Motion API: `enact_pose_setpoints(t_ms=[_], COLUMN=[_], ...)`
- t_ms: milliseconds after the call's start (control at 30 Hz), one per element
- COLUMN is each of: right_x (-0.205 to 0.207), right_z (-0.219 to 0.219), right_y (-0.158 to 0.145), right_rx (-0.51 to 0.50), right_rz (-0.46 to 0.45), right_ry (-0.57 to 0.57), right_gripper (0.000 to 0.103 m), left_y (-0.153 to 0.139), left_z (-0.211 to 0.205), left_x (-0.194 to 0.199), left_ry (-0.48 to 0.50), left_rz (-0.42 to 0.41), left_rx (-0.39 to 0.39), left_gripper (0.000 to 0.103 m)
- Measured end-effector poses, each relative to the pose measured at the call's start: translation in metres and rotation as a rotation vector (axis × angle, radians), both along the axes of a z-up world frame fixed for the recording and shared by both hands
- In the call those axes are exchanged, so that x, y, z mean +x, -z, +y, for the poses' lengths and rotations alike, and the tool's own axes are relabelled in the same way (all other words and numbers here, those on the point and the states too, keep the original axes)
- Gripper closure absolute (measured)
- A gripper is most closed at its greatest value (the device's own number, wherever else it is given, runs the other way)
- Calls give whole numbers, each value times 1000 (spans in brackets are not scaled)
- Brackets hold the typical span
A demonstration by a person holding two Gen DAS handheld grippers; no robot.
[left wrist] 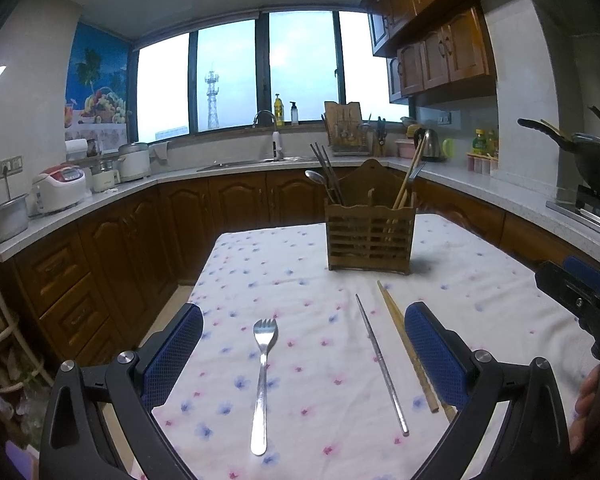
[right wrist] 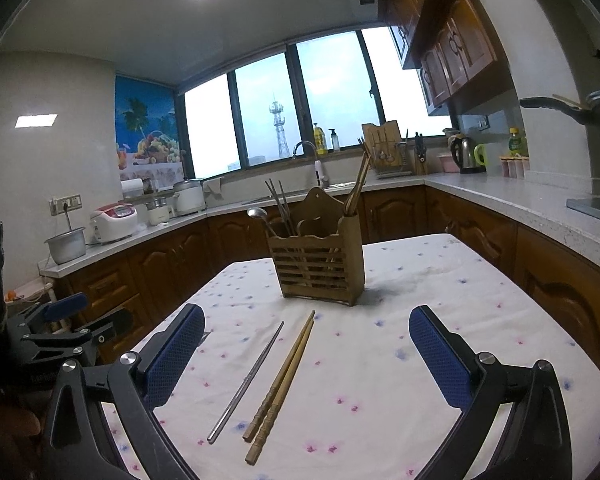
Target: Organize utensils
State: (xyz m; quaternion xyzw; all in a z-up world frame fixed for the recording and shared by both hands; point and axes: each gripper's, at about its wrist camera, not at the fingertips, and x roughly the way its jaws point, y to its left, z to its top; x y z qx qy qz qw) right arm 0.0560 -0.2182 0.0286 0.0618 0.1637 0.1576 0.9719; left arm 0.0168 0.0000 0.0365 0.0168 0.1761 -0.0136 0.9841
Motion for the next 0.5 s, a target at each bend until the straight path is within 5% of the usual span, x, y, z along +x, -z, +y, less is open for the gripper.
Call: enact_pose_setpoints(t_ms=[500], right_x=[1], right_z=[2], right_y=[-1], right_rx=[-1], right_rz=[-2], right_ry=[-3], right_gripper=[0], left_y=[0], left_z=[-4], left_x=[1], left_ry=[3], left_rz=[3], left_rx=[0], left_gripper=[1])
